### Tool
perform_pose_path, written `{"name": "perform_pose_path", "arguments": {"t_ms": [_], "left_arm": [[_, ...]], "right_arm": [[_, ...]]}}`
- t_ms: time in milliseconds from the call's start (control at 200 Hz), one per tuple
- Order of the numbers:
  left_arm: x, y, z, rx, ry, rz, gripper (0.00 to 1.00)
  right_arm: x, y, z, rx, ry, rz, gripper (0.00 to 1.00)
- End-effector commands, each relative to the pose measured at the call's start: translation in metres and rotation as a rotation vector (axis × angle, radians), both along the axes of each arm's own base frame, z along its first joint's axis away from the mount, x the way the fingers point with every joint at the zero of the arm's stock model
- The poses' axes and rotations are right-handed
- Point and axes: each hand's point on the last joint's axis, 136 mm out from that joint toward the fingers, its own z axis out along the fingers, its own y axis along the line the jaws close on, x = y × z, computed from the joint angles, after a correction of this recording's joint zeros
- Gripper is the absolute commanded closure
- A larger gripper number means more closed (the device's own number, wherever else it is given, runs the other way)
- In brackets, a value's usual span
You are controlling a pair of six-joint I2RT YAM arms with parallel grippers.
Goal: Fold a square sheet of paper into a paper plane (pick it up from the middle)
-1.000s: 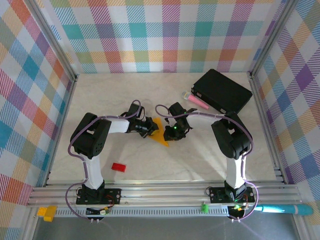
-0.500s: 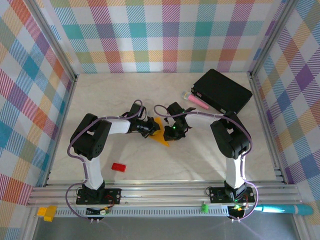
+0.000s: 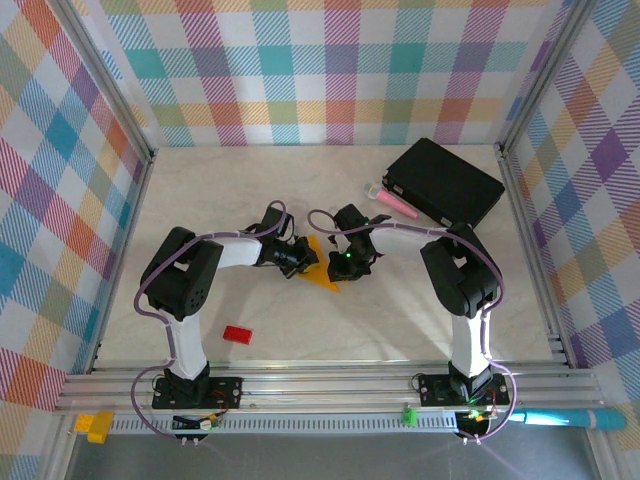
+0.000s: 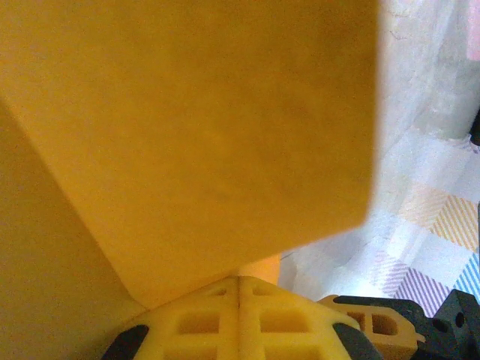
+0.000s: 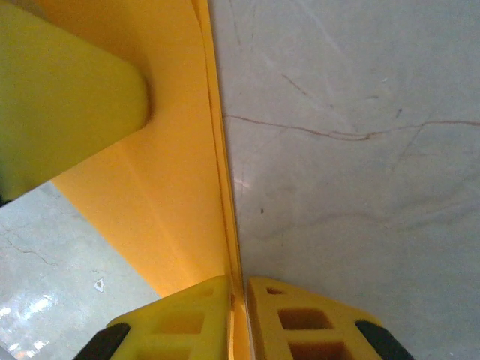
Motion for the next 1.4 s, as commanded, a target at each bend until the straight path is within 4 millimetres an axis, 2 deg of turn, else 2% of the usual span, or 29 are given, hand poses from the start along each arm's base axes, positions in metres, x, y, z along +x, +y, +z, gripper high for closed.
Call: {"name": "perform_pose_path", "arguments": {"t_ms": [0,150,235,330,475,630,955,1165,1395], "left_arm": [[-0.015,0.021,-0.032,0.147,0.076,0.027,0.97],[-0.019,0.024,-0.041,0.167,0.094,0.018,0.97],[-0.021,0.025,-0.044,0.171,0.102,0.018,0.97],[-0.022,0.027,-0.047,0.18,0.106,0.017,0.97],[-0.024,0.03,-0.05,0.196,0.113,0.017,0.97],[-0.026,0.032,-0.055,0.211,0.124,0.017,0.98],[-0.029,0.035,-0.06,0.228,0.137,0.02,0.99],[-0.033,0.039,-0.066,0.248,0.148,0.021,0.99],[-0.036,0.049,-0.073,0.292,0.155,0.031,1.0]], "right_arm": [[-0.02,-0.007,-0.027,-0.083,0.058,0.006,0.85],[0.005,-0.005,0.023,-0.026,-0.091,-0.041,0.77],[0.016,-0.01,0.04,-0.023,-0.162,-0.066,0.74],[0.016,-0.002,0.045,0.034,-0.176,-0.034,0.75],[0.006,0.03,0.046,0.203,-0.105,0.041,0.83],[0.007,0.04,0.039,0.239,-0.067,0.045,0.93],[0.013,0.042,0.022,0.212,-0.046,0.036,0.96],[0.011,0.028,-0.002,0.12,-0.01,0.002,0.97],[-0.008,0.0,-0.033,0.043,0.072,-0.02,0.97]]}}
